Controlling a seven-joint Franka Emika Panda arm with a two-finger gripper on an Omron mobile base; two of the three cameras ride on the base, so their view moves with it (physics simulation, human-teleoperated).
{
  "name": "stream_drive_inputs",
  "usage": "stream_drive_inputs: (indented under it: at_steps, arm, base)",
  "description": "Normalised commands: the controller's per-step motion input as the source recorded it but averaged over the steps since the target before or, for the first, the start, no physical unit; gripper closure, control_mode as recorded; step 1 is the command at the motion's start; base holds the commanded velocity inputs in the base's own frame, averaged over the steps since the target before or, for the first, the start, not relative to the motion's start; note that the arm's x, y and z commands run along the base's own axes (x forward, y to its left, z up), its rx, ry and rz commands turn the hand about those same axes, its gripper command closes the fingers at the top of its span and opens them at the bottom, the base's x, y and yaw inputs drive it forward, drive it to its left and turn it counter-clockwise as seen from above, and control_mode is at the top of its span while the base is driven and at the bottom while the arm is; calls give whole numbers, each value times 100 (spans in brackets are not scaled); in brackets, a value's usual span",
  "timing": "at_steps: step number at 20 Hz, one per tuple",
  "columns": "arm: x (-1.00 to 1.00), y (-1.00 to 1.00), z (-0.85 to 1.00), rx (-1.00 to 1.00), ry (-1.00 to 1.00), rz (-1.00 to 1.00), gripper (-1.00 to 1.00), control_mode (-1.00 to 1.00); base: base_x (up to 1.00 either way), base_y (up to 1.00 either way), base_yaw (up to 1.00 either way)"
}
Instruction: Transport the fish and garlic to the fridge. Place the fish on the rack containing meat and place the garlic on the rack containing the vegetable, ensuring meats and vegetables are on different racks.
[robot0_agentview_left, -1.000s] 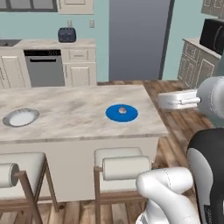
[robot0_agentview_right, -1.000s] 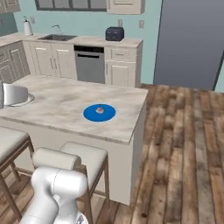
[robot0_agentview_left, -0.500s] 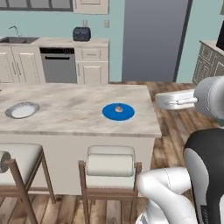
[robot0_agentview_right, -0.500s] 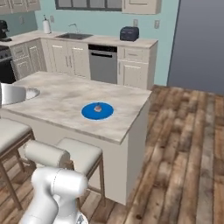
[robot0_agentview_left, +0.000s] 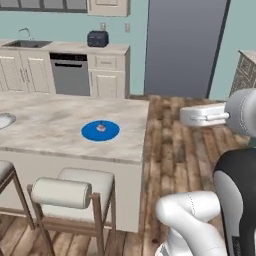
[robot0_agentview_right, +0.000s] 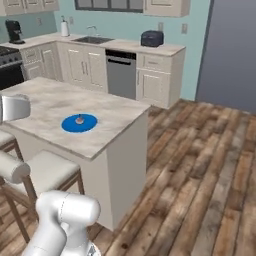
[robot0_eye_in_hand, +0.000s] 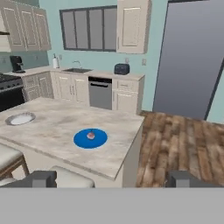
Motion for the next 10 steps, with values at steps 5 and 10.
stream_drive_inputs:
  at_steps: [5,10]
  arm:
    - [0,0,0,0,0,0,-100,100]
    - [0,0,0,0,0,0,-100,100]
  base:
    - [60,-99,42]
    - [40,-90,49]
